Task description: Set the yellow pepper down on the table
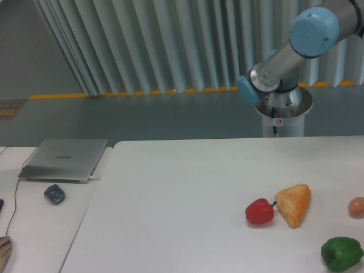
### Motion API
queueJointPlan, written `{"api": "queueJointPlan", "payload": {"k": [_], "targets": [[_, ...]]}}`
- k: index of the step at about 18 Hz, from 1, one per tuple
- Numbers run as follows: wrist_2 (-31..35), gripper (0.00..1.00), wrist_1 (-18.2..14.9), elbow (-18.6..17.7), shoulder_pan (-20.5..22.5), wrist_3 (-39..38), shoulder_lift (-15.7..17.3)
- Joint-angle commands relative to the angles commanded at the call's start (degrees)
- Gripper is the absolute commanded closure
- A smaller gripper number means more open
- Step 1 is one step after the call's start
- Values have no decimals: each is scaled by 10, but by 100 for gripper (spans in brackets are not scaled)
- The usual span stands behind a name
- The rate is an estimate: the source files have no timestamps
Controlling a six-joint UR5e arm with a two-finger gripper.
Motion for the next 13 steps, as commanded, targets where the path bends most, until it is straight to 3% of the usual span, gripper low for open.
{"api": "queueJointPlan", "payload": {"k": [1,4,5,6,8,13], "targets": [[0,0,0,0,1,1,0],[-1,13,0,0,2,5,1],[-1,30,0,0,2,5,1],[-1,39,0,0,1,5,2],[-1,48,0,-1,2,5,5],[-3,56,-1,-18,1,5,22]]}}
